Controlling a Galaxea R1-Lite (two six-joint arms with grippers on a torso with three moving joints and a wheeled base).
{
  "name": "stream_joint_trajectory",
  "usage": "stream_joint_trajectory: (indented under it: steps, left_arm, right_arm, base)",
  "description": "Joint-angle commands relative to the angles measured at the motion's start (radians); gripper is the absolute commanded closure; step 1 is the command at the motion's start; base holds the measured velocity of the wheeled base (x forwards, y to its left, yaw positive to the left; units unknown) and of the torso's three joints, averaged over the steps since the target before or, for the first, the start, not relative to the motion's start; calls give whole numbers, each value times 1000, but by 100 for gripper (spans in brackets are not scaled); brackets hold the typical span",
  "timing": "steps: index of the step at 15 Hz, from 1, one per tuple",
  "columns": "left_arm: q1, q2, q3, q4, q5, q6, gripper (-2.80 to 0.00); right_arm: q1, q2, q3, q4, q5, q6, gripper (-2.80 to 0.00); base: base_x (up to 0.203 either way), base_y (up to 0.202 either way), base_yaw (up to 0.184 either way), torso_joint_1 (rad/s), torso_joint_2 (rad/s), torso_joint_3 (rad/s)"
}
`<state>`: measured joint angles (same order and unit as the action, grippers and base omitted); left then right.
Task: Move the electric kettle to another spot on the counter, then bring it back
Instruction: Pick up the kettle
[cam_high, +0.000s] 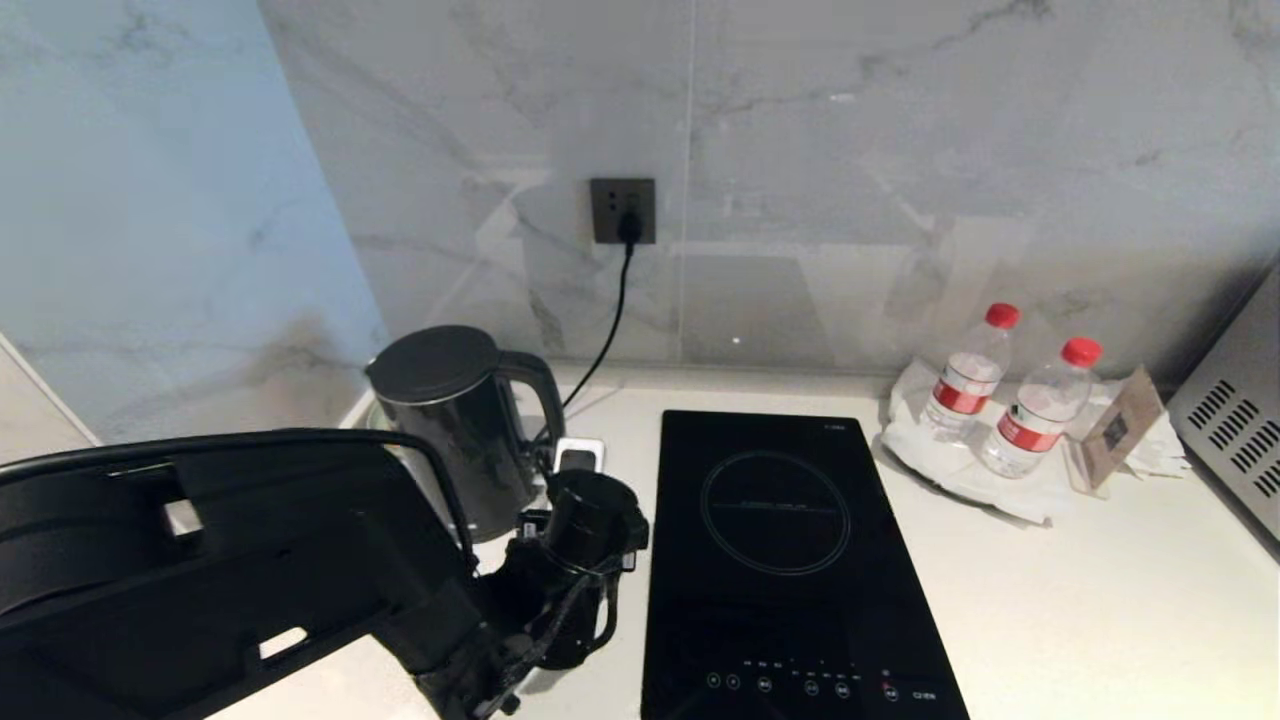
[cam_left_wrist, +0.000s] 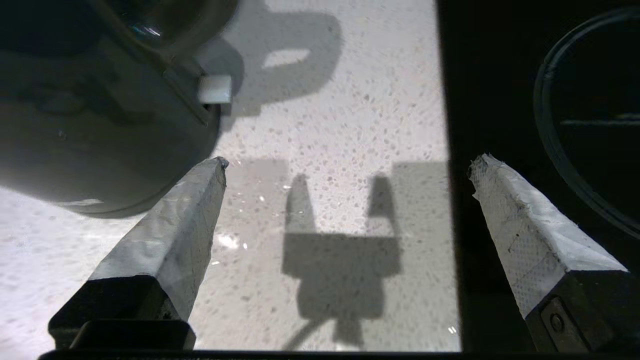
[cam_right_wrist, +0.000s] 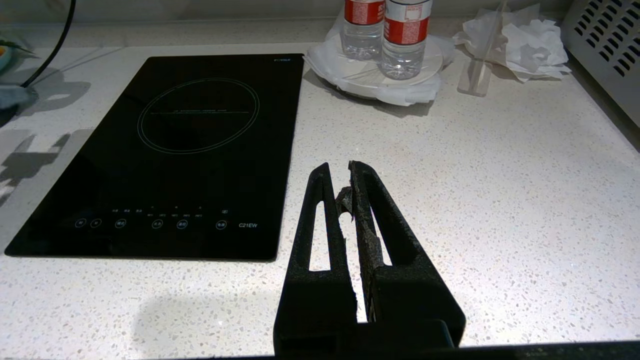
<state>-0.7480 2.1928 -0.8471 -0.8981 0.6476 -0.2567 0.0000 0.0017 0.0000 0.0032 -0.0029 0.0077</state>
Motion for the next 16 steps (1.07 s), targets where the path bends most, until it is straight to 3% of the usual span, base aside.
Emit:
stream_joint_trajectory:
  steps: [1, 12, 15, 16]
  left_arm:
    - [-3, -109, 38, -5, -2, -3, -280]
    - [4, -117, -47, -5, -4, -4, -280]
    - [14, -107, -49, -5, -3, -32, -280]
    - [18, -111, -49, -4, -3, -33, 0]
  right_arm:
    - [0, 0, 0, 0, 0, 0, 0]
    - [0, 0, 0, 0, 0, 0, 0]
    - [0, 0, 0, 0, 0, 0, 0]
    - [0, 0, 0, 0, 0, 0, 0]
  base:
    - [0, 0, 0, 0, 0, 0]
    - [0, 0, 0, 0, 0, 0]
    - [0, 0, 0, 0, 0, 0]
    - [0, 0, 0, 0, 0, 0]
